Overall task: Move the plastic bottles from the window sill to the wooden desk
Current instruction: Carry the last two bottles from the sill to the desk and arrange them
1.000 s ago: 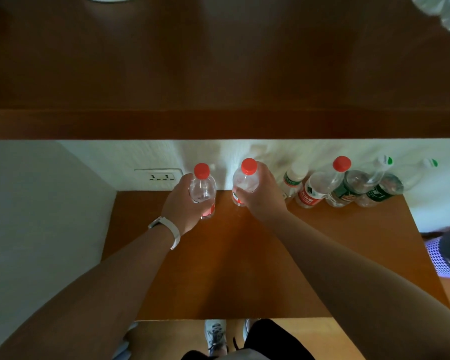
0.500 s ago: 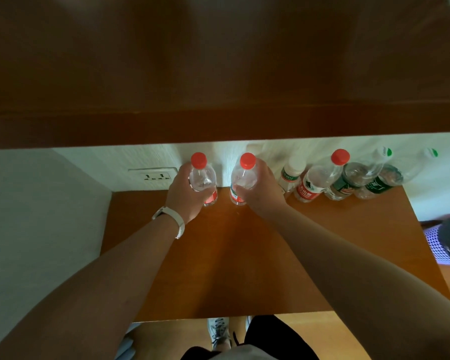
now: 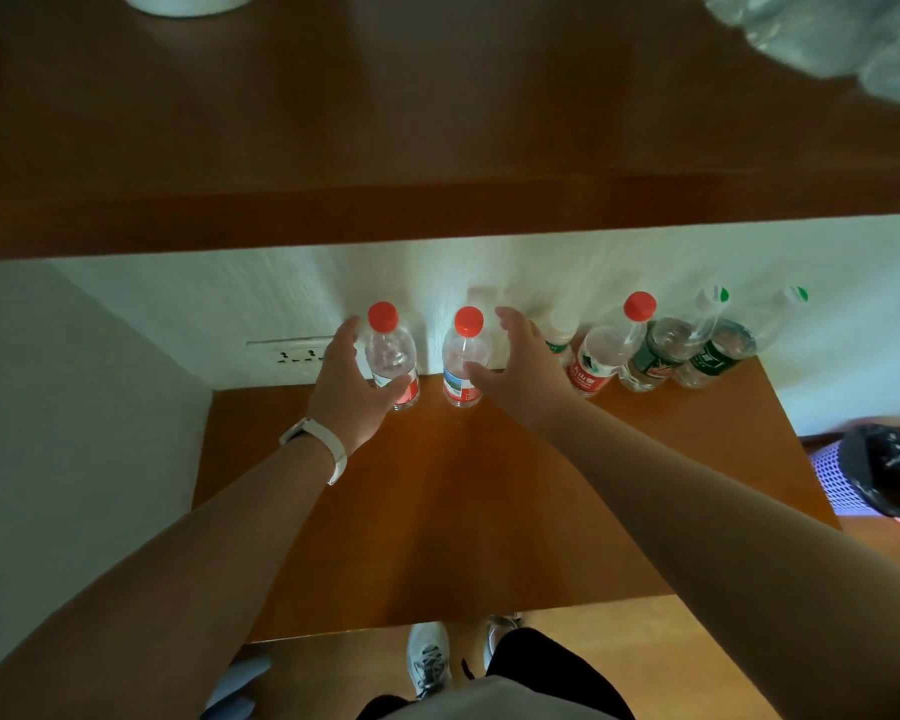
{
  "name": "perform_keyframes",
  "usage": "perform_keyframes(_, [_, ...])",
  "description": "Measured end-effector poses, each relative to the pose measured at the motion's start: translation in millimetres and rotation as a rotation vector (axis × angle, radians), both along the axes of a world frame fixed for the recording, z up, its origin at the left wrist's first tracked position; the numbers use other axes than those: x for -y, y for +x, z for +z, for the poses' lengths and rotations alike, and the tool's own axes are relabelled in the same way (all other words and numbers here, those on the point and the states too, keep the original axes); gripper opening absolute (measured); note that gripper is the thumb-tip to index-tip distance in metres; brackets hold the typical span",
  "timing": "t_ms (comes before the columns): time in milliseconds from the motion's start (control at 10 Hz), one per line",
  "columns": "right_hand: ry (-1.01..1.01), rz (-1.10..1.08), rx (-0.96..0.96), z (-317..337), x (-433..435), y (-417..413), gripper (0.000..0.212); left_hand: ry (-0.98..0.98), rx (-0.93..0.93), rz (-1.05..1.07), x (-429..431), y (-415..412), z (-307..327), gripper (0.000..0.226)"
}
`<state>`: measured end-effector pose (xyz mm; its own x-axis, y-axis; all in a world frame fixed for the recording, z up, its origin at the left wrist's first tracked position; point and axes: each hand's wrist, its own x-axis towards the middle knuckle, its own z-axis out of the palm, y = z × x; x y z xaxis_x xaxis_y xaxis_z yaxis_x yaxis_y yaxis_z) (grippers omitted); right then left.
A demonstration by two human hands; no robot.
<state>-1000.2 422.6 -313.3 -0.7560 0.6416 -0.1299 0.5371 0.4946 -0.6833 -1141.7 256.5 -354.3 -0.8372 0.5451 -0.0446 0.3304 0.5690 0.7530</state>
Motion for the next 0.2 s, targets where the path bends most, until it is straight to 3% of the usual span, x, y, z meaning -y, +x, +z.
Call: perform_keyframes(200, [0.237, 0.139, 0.035, 28, 8, 34, 0.059, -0.114, -0.313, -0.236, 30, 12, 36, 0.079])
